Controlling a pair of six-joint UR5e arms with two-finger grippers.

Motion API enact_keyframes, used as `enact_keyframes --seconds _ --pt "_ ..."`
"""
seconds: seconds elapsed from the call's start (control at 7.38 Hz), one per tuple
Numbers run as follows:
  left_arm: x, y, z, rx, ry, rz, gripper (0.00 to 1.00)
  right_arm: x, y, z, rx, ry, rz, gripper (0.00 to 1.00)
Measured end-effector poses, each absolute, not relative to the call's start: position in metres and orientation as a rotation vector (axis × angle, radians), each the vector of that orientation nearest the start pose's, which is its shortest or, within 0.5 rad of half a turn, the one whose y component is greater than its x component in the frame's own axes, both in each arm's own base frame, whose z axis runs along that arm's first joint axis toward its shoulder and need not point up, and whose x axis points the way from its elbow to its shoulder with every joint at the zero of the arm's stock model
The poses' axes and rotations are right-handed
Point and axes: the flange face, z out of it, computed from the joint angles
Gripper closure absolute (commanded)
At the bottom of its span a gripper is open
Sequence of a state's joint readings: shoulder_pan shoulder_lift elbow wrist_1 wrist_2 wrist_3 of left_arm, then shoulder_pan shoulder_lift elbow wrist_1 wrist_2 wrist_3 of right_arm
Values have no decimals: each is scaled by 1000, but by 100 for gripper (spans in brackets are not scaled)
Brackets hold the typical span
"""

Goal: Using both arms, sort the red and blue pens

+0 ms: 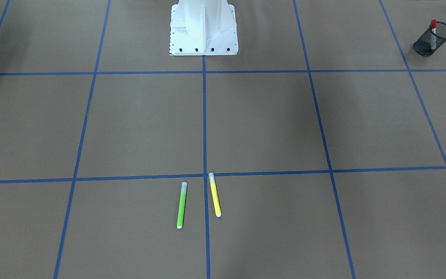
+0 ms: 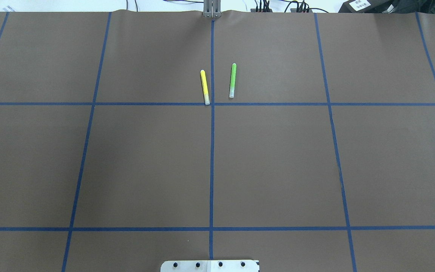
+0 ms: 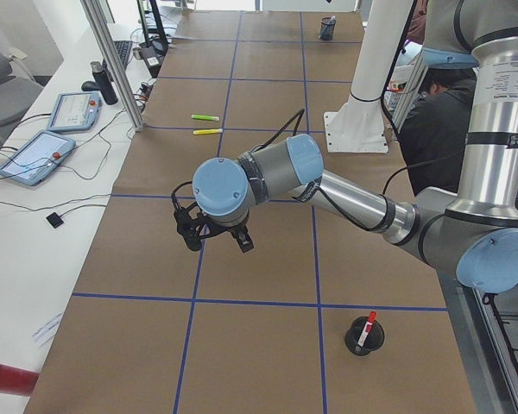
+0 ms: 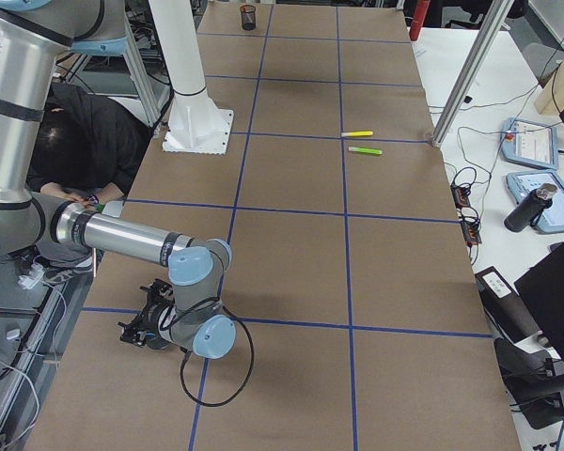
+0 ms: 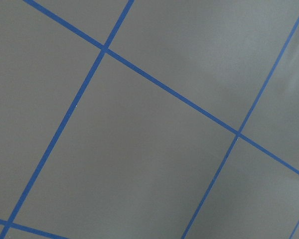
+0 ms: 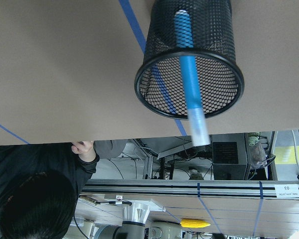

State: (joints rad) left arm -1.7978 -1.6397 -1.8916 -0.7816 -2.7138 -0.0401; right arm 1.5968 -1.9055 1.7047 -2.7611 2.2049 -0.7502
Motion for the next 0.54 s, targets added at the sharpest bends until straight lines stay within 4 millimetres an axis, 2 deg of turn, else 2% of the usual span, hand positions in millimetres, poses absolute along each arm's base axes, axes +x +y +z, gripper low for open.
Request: enact_keyframes --seconds 0.14,0.27,0.54 --pt "-147 -447 514 -253 1163 -469 0 80 -195 751 -1012 -981 -168 0" --pt "-147 -448 513 -254 1162 -472 0 80 -218 743 -980 -963 -176 0" --pt "-143 -455 508 -260 1152 -467 0 82 -295 712 -877 -874 -143 0"
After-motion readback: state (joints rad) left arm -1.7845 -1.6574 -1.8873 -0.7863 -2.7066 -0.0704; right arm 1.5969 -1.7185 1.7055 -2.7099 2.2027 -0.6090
